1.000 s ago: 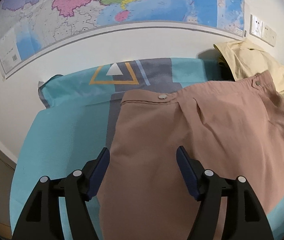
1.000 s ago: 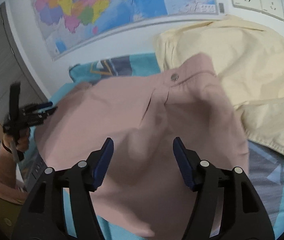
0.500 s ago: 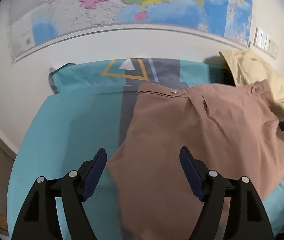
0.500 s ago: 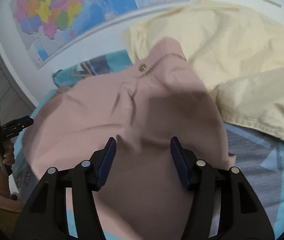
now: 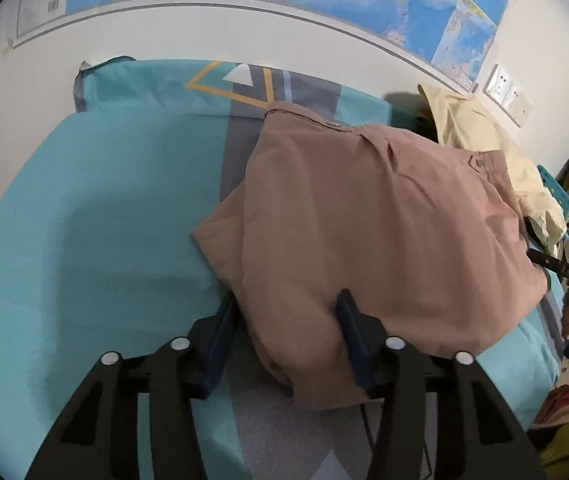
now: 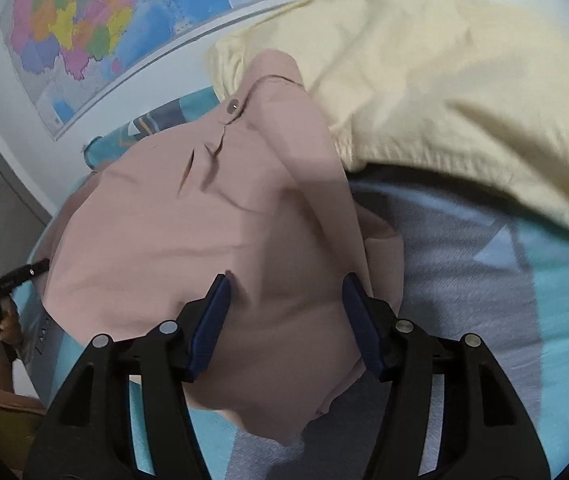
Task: Fold large clothes
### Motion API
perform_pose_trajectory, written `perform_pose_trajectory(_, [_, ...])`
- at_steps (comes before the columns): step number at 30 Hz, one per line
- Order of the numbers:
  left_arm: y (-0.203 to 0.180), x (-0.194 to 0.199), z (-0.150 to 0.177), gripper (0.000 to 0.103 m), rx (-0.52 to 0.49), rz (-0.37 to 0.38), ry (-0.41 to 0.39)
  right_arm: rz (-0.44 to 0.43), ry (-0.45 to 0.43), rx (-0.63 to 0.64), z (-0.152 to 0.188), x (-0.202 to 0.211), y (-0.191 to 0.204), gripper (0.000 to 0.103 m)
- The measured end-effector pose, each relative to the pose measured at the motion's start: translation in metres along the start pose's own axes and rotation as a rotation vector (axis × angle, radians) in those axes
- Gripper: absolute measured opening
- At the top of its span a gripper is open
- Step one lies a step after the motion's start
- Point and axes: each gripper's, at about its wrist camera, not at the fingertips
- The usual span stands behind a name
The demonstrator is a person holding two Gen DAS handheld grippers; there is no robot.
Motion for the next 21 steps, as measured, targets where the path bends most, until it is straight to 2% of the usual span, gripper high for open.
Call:
perform_pose_trajectory(1, [-0.001,-0.001,-0.002,0.048,0.001,-0.018,0.005,-0.002,-0.016,0.017,-0.002,0.007,0.007,0.058])
perform_pose_trajectory(4, [-0.004,0.000,-0.005,0.058,0.001,-0.068,0.008,-0.048,-0.083,0.122,-0.010,0.030,0.042,0.061])
perform_pose_trajectory(8, [-0.007,0.002,-0.008,0.063,0.008,-0.128,-0.002,-0.133,-0.083,0.305,-0.009,0.032,0.102,0.068])
perform_pose_trajectory(9, [-0.008,0.004,-0.009,0.077,0.014,-0.145,0.001,-0.155,-0.073,0.352,-0.008,0.027,0.118,0.070])
perform_pose_trajectory(10, [-0.008,0.005,-0.010,0.083,0.021,-0.171,-0.001,-0.176,-0.060,0.406,-0.005,0.020,0.136,0.074])
perform_pose_trajectory(13, [-0.010,0.015,-0.009,0.084,0.031,-0.191,-0.033,-0.217,-0.008,0.557,0.008,-0.003,0.182,0.076])
perform_pose_trajectory(16, [-0.009,0.025,-0.007,0.084,0.047,-0.188,-0.052,-0.190,0.025,0.739,0.031,-0.022,0.223,0.076])
perform_pose_trajectory(21, [-0.008,0.039,0.003,0.084,0.071,-0.167,-0.058,-0.153,0.030,0.950,0.060,-0.045,0.268,0.076])
Point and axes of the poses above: each gripper's, at about its wrist camera, not at the fingertips, and x roughly against the way its jaws point, y to its left, z to its underside, and after that the axes turned 1 degree about y, right-handed
